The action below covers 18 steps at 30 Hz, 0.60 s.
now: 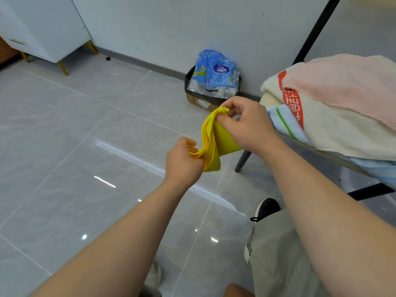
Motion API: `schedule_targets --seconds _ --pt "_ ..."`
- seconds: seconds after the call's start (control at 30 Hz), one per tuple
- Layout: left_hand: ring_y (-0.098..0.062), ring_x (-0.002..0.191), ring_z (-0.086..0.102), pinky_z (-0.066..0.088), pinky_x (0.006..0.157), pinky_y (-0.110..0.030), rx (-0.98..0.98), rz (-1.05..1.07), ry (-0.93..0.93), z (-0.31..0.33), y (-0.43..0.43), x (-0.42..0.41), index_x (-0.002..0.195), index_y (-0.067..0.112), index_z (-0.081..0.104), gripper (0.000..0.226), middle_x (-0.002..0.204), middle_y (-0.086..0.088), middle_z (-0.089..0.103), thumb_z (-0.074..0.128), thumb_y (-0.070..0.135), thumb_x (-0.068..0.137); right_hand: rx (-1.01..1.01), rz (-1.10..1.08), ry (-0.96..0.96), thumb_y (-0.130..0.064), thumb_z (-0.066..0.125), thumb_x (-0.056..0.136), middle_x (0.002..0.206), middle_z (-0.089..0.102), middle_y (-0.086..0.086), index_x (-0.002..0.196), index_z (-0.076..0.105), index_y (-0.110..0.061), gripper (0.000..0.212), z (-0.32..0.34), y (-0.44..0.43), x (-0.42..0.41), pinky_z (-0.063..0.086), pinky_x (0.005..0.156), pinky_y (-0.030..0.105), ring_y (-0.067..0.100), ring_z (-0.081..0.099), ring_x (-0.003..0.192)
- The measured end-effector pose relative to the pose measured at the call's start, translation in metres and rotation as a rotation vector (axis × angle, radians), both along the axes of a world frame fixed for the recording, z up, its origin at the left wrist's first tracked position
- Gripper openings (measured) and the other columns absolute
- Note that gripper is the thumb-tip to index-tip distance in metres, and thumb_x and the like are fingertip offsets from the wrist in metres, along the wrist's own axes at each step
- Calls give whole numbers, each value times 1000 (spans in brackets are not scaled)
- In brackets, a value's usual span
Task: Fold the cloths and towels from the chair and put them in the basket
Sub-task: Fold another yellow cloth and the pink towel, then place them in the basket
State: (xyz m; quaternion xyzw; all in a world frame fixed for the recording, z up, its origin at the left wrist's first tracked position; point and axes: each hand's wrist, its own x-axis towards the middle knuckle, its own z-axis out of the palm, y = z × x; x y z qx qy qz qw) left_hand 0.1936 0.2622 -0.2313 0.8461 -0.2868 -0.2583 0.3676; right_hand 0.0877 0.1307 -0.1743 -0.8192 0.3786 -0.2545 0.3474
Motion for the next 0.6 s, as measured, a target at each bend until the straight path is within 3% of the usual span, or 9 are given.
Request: schedule_targets --seconds 0.23,0.4,0.47,0.53,0.6 --pt "-18 64 52 35 50 -27 62 -40 -63 9 1 21 75 19 57 18 69 0 55 52 2 74 -61 -22 86 -36 61 92 92 66 -11 94 61 -35 3 -3 -12 -9 42 71 28 9 58 83" --pt "-23 63 53 36 50 -29 45 -68 -105 6 7 20 78 17 56 13 67 -2 56 51 6 77 -126 -15 118 -39 54 94 96 62 -2 104 57 -35 11 -2 -9 -6 47 86 42 23 55 97" --pt "-26 65 59 46 50 -32 18 -62 -98 6 6 20 80 20 54 15 72 -3 58 49 7 81 -129 16 139 -37 49 100 92 60 -6 110 52 -30 13 -1 -6 -6 45 86 45 25 56 93" --pt "-32 67 66 59 53 -43 -31 -23 30 8 5 20 89 18 57 17 83 -10 61 47 6 84 -142 35 151 -37 43 103 89 57 -8 115 48 -28 16 -1 -3 -7 41 79 40 25 56 88" --pt "-35 71 68 61 53 -44 -70 33 206 10 4 20 96 13 60 21 96 -17 61 46 1 86 -168 47 146 -39 39 105 92 58 -6 118 45 -27 19 0 -2 -8 36 73 35 24 55 86"
